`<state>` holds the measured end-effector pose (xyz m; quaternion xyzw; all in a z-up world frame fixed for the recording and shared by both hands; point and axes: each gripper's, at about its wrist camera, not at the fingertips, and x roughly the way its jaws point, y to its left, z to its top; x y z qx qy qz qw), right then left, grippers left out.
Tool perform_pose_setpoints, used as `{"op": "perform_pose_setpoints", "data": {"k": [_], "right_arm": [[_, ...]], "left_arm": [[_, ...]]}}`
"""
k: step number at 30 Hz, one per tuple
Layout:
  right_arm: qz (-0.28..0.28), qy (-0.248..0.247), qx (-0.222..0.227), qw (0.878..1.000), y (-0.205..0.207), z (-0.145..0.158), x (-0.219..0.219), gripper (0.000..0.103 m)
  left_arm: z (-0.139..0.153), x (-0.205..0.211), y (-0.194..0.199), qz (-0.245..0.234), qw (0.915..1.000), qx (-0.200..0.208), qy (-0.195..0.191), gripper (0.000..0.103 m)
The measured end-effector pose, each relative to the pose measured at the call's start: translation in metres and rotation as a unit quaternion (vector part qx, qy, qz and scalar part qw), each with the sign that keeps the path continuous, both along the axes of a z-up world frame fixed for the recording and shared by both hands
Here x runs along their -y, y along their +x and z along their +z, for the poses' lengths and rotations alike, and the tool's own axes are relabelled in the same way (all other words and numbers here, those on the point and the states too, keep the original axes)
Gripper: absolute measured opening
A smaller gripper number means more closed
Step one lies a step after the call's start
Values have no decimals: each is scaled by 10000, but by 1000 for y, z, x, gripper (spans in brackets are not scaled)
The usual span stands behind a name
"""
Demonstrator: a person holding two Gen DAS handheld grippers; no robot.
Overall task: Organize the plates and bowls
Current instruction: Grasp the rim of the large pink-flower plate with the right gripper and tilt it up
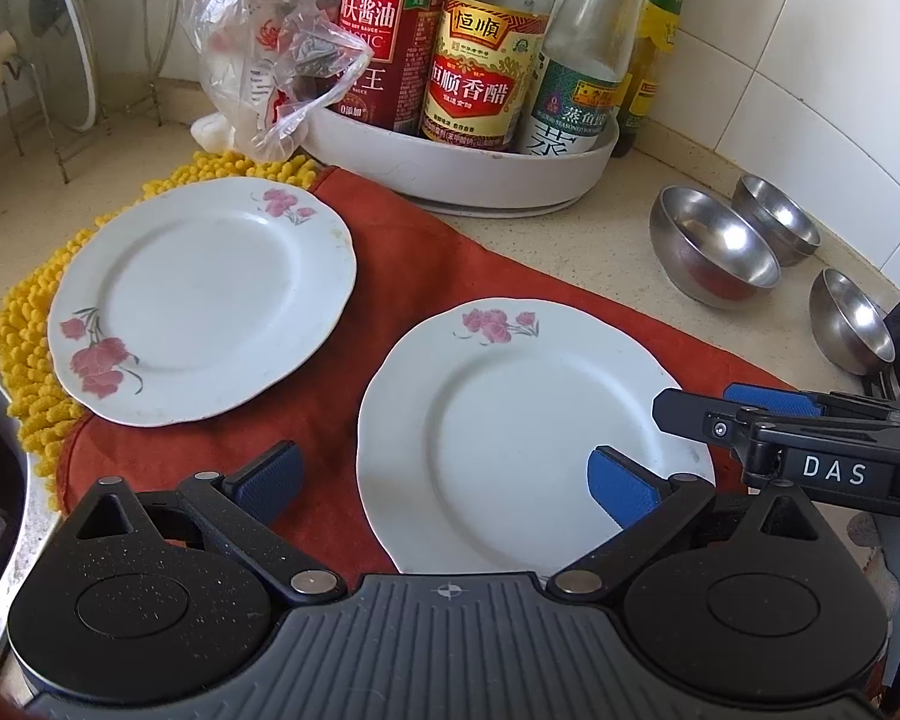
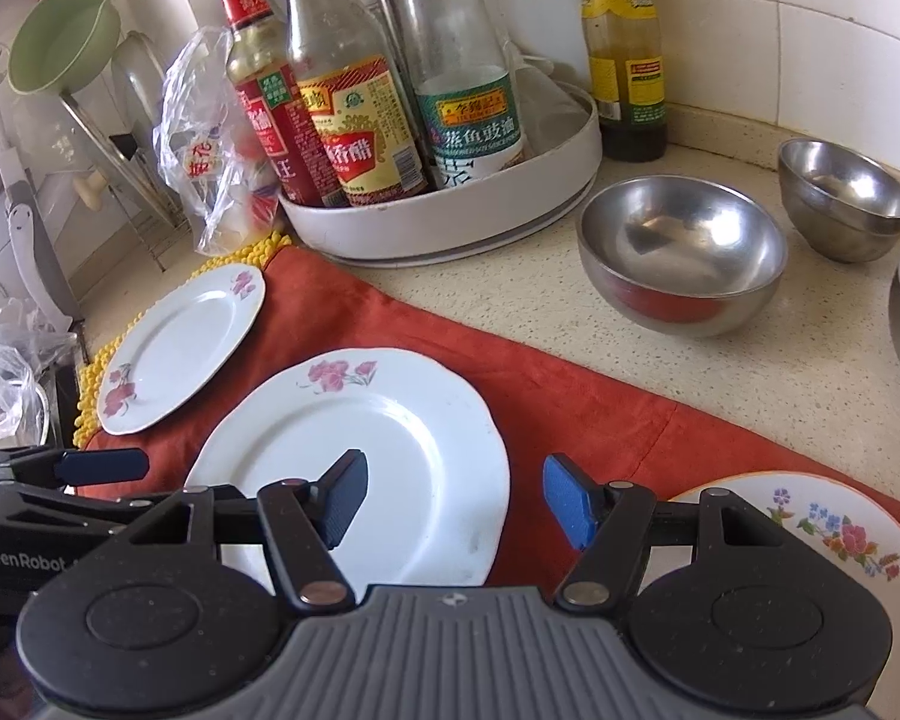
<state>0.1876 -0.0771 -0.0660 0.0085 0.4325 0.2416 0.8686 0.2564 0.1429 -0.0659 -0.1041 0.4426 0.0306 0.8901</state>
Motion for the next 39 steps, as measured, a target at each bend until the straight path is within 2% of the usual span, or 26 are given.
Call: {"op": "perform_pose_setpoints", "data": {"k": [5, 8, 10, 22, 26, 34, 39], "right_arm": [[141, -61, -76, 9999, 2, -5, -3, 64], [257, -95, -120, 9996, 4, -8, -4, 54], [318, -86, -183, 9993, 5, -10, -5, 52], [520, -75, -339, 9980, 12, -18, -4, 48], [574, -143, -261, 9979, 10, -18, -3, 44], [588, -25, -261, 9979, 12, -19, 1, 41], [629, 14, -209, 9978, 11, -20, 3, 41]], "left_arm": [[-1, 3, 3, 84, 10000, -24, 43, 102], [-1, 6, 6, 154, 9998, -45, 96, 102], [-3, 8, 8, 178, 9997, -102, 132, 102], [-10, 12, 15, 275, 9992, -279, 106, 101], [-15, 15, 18, 242, 9990, -360, 58, 94], [-21, 18, 26, 245, 9981, -519, 208, 92], [-23, 20, 28, 173, 9985, -378, 359, 93]]}}
